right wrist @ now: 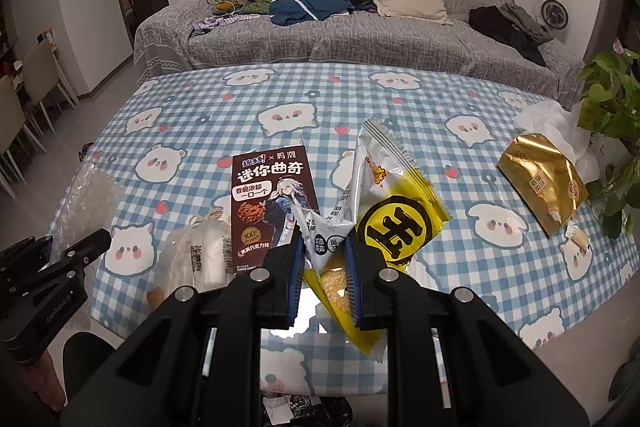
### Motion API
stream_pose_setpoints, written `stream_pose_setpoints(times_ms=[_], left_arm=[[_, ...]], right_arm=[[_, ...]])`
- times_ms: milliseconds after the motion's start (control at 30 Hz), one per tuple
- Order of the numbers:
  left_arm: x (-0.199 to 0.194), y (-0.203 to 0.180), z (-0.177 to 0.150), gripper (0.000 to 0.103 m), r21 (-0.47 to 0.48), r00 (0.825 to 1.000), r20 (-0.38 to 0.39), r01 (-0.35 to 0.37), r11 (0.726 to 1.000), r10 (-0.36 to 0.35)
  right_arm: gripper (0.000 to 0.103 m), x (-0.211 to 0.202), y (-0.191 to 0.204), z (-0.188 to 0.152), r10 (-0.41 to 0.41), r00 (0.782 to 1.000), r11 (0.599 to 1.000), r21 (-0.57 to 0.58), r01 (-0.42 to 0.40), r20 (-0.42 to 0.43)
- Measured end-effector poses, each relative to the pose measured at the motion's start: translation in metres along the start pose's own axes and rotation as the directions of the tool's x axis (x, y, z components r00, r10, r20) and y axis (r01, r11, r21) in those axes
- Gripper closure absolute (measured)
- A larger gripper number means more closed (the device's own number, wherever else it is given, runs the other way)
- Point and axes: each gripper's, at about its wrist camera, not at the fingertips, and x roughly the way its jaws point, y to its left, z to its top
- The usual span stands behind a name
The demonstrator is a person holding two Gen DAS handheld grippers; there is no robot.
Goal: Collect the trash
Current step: 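Carry the bubble-wrap sleeve and yellow packet down over the black bin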
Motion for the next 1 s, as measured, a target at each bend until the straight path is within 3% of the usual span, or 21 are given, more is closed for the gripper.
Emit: stream_pose_setpoints(times_ms=[600, 1000], left_arm=[[-0.05, -0.004, -0.054, 0.076, 0.003, 0.999, 0.03, 0.019, 1.0, -0.019], [-0.068, 0.001, -0.082, 0.076, -0.022, 1.0, 0.017, 0.024, 0.999, -0.023]], right_arm=[[0.085, -0.061, 0.024, -0.053, 0.009, 0.999, 1.0, -0.013, -0.009, 0.039], [0.085, -0.076, 0.029, -0.088, 0.018, 1.0, 1.0, 0.022, -0.018, 0.003]])
